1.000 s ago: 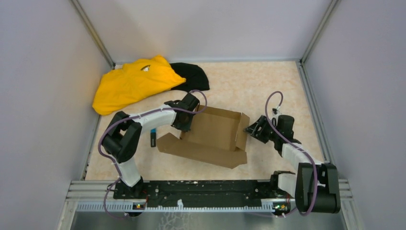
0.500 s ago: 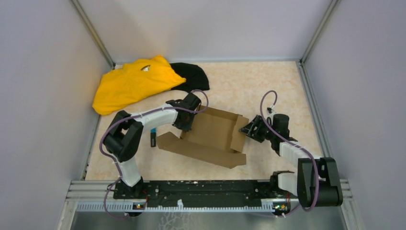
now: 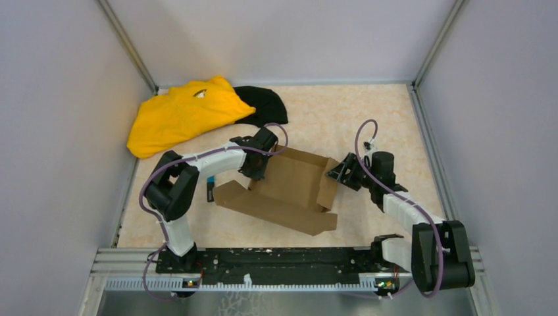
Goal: Fold the paper box
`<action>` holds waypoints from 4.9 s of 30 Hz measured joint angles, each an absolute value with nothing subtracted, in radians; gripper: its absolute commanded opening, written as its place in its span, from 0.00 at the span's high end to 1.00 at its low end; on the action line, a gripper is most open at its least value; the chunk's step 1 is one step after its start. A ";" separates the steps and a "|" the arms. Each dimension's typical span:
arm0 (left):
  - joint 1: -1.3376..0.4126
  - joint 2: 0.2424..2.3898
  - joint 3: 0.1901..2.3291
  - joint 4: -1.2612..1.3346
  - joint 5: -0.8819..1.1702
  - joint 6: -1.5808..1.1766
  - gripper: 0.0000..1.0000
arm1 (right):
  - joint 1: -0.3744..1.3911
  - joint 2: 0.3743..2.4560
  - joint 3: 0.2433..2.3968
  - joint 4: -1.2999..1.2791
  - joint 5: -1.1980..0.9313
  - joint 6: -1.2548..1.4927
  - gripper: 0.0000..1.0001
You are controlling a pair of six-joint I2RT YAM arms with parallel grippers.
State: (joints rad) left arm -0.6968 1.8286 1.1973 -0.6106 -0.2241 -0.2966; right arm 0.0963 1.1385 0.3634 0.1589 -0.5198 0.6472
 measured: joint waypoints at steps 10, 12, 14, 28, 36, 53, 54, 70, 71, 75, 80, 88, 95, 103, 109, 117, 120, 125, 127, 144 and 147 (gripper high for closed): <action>-0.701 1.851 1.217 -0.618 -0.224 -0.295 0.80 | 0.111 1.145 0.370 0.140 -0.514 0.644 0.39; -0.701 1.858 1.225 -0.624 -0.223 -0.295 0.80 | 0.131 1.156 0.394 0.114 -0.508 0.633 0.39; -0.701 1.863 1.232 -0.629 -0.220 -0.295 0.80 | 0.152 1.166 0.427 0.079 -0.495 0.618 0.38; -0.712 1.879 1.254 -0.640 -0.217 -0.295 0.80 | 0.261 1.207 0.581 -0.148 -0.377 0.482 0.37; -0.715 1.885 1.262 -0.645 -0.216 -0.295 0.80 | 0.337 1.251 0.644 -0.266 -0.283 0.410 0.39; -0.730 1.887 1.268 -0.654 -0.214 -0.296 0.80 | 0.377 1.255 0.671 -0.373 -0.118 0.373 0.86; -0.732 1.888 1.269 -0.656 -0.213 -0.296 0.80 | 0.381 1.255 0.675 -0.380 -0.110 0.369 0.89; -0.739 1.887 1.282 -0.675 -0.215 -0.311 0.71 | 0.539 1.361 0.810 -0.530 0.144 0.333 1.00; -0.739 1.882 1.282 -0.675 -0.214 -0.313 0.67 | 0.552 1.364 0.815 -0.537 0.172 0.333 1.00; -0.742 1.832 1.282 -0.657 -0.188 -0.319 0.57 | 0.592 1.370 0.827 -0.547 0.263 0.332 1.00; -0.744 1.745 1.272 -0.600 -0.125 -0.315 0.50 | 0.596 1.371 0.833 -0.545 0.303 0.320 1.00; -0.744 1.526 1.147 -0.486 -0.097 -0.293 0.47 | 0.600 1.283 0.803 -0.453 0.341 0.253 1.00; -0.744 1.277 1.063 -0.362 -0.149 -0.290 0.41 | 0.686 1.261 0.803 -0.368 0.423 0.158 1.00; -0.744 1.195 1.039 -0.308 -0.192 -0.287 0.40 | 0.781 1.314 0.822 -0.327 0.505 0.081 1.00; -0.735 1.196 1.006 -0.308 -0.190 -0.287 0.40 | 0.783 1.386 0.902 -0.345 0.495 0.021 0.98; -0.721 1.196 0.997 -0.304 -0.177 -0.287 0.41 | 0.771 1.435 0.939 -0.352 0.348 -0.005 0.89; -0.712 1.196 0.996 -0.304 -0.171 -0.287 0.41 | 0.748 1.458 0.939 -0.352 0.263 -0.006 0.84; -0.700 1.196 0.990 -0.298 -0.164 -0.287 0.41 | 0.704 1.472 0.939 -0.355 0.130 -0.009 0.78; -0.696 1.196 0.987 -0.295 -0.163 -0.287 0.41 | 0.692 1.488 0.942 -0.369 0.065 -0.012 0.75; -0.649 1.196 0.955 -0.283 -0.133 -0.282 0.41 | 0.686 1.569 1.035 -0.543 -0.042 -0.086 0.94; -0.632 1.196 0.955 -0.283 -0.126 -0.276 0.42 | 0.688 1.584 1.050 -0.520 -0.006 -0.146 0.96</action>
State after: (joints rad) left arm -0.6319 1.1965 0.9546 -0.2829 -0.1257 -0.2756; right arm 0.6876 1.5845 1.0500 -0.5201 -0.0059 -0.1463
